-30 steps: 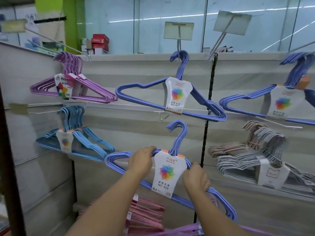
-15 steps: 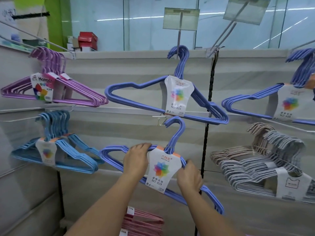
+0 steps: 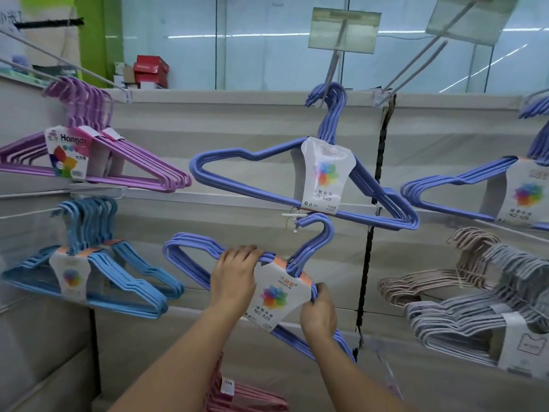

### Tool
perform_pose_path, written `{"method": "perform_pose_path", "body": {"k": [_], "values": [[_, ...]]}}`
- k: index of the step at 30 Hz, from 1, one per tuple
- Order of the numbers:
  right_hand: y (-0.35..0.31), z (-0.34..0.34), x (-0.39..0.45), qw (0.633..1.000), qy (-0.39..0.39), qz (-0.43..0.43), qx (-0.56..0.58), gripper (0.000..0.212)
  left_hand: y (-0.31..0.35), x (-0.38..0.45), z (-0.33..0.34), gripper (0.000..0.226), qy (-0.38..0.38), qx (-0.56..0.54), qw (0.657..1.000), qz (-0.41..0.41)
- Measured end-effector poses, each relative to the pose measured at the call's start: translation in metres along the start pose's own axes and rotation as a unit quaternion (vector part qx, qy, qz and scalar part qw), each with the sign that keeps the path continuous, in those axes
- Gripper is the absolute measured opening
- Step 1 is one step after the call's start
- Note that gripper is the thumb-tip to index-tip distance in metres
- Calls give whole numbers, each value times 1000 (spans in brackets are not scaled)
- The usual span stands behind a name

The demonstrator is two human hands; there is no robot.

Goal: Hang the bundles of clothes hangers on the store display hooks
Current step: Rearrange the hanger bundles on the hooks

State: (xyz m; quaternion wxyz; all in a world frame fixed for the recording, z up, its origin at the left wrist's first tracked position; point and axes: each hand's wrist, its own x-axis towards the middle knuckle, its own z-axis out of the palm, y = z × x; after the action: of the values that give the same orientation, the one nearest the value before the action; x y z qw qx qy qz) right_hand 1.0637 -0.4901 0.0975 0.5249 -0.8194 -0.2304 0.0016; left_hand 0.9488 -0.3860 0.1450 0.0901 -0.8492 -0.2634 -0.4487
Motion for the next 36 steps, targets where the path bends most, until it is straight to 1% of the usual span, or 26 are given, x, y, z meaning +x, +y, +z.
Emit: {"method": "perform_pose_path", "body": {"k": [4,7,9,11,13,16,18,20,22,24,25,27,28,30,31,32,33,34,36], "values": [[4,-7,9,1000,6,-9,-27,24,4,-4,10,53,7,-20,1000,-5],[5,-14,12,999,-5,-18,-45,34,4,-8,18,56,16,-37,999,-13],[3,-20,13,997,-24,-38,-57,33,3,-10,22,55,32,-34,999,-10],[-1,-21,15,996,-45,-60,-51,27,-2,-11,21,54,49,-28,998,-9],[-4,-15,18,994,-56,-79,-55,23,-9,-14,22,53,60,-23,998,-24],[-5,-3,22,991,-56,-87,-90,24,-21,-21,25,53,49,-12,998,-40],[-4,-4,26,987,-54,-88,-126,24,-23,-24,26,50,35,-13,999,-30],[0,-11,33,983,-61,-94,-146,29,-18,-26,27,49,5,-16,999,-30],[5,-21,39,976,-62,-107,-178,33,-6,-28,27,49,-45,-23,997,-60],[8,-36,42,963,-42,-125,-233,32,8,-30,28,41,-81,-48,992,-86],[8,-43,41,957,-35,-133,-255,34,12,-30,30,38,-84,-61,990,-90],[11,-60,39,951,-55,-141,-270,50,18,-25,27,33,-56,-83,989,-107],[12,-69,37,949,-77,-146,-269,60,23,-19,20,29,-24,-100,987,-125],[11,-82,34,942,-112,-165,-270,75,32,-2,2,19,90,-159,973,-141],[8,-88,32,940,-102,-185,-269,79,38,10,-9,17,154,-187,961,-136],[4,-91,30,939,-71,-211,-260,78,43,21,-19,19,215,-213,945,-126],[-2,-93,28,941,-18,-238,-240,71,48,33,-29,23,265,-231,929,-113],[-11,-94,27,941,51,-261,-209,61,53,43,-37,24,301,-240,917,-102],[-34,-96,31,927,194,-290,-136,36,63,60,-50,22,336,-246,906,-80]]}}
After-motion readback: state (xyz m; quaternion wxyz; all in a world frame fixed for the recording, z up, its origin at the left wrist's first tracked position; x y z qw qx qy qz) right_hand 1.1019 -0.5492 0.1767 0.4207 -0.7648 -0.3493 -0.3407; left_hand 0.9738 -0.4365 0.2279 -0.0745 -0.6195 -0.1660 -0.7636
